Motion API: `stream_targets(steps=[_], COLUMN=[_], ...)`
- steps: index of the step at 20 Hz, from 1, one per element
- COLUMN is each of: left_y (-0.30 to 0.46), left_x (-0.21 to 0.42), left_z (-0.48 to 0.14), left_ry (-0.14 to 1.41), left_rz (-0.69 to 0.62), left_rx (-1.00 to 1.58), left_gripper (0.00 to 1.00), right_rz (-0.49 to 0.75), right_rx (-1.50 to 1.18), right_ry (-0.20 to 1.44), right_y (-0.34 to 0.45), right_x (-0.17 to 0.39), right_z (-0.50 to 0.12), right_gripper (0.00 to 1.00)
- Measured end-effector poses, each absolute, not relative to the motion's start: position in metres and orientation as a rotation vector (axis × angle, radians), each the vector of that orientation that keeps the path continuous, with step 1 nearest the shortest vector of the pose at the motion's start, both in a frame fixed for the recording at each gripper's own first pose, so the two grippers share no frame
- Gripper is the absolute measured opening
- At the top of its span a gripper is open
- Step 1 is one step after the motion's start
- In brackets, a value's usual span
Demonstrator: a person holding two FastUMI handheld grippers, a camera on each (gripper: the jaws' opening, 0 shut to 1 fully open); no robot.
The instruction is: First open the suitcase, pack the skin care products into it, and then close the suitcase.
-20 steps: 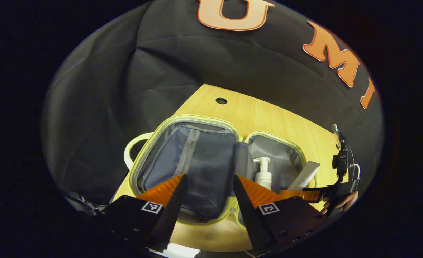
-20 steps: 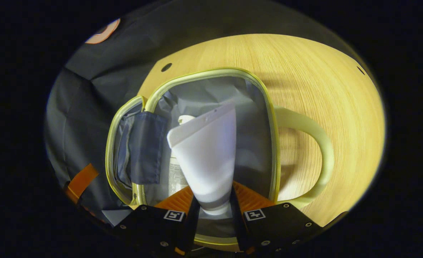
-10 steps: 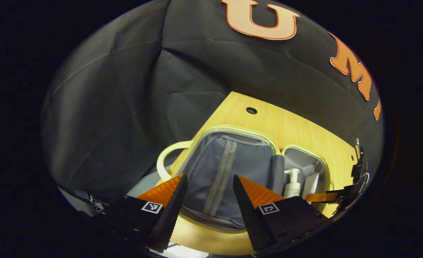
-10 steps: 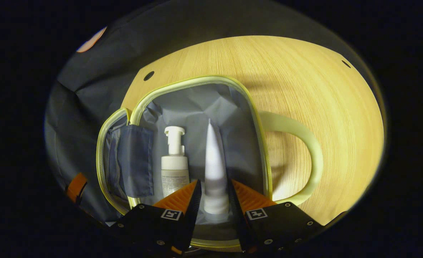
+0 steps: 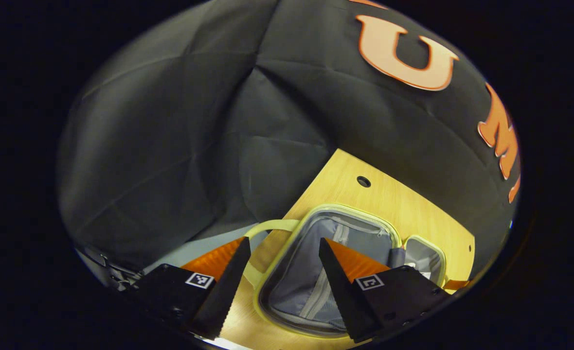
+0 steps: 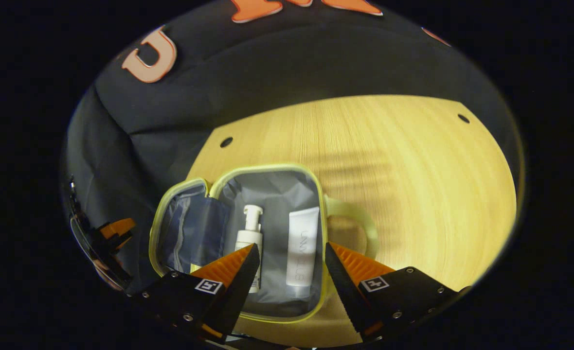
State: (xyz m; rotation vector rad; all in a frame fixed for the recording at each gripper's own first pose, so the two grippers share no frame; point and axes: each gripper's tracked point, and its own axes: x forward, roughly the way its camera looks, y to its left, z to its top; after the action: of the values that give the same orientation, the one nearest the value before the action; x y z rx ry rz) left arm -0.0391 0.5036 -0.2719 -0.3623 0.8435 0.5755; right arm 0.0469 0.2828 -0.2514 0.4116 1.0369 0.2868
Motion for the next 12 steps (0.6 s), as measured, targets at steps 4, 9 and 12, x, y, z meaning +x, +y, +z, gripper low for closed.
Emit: stream_targets(steps=[4,9,12], left_y=[0.529,0.537,0.550], left_x=[-0.037,-0.043,-0.044], left_z=[-0.291,-0.339,-0.358], left_ry=[0.853,0.905,0.902], left_rz=[0.595,0.622,0.646], left_rx=[-0.424,-0.683,-0.813], left_gripper=[0.91,0.91,0.92], right_rz=[0.225,0.117,0.086], right_rx=[0.390,0.304,0.278], right_ry=[0.885,0.719,0.686], right_y=[0.244,0.188,0.167], right_x=[0.056,0.070,0.068], right_z=[-0.219,-0.181,-0.168], right_gripper=[0.94,0.94,0.94])
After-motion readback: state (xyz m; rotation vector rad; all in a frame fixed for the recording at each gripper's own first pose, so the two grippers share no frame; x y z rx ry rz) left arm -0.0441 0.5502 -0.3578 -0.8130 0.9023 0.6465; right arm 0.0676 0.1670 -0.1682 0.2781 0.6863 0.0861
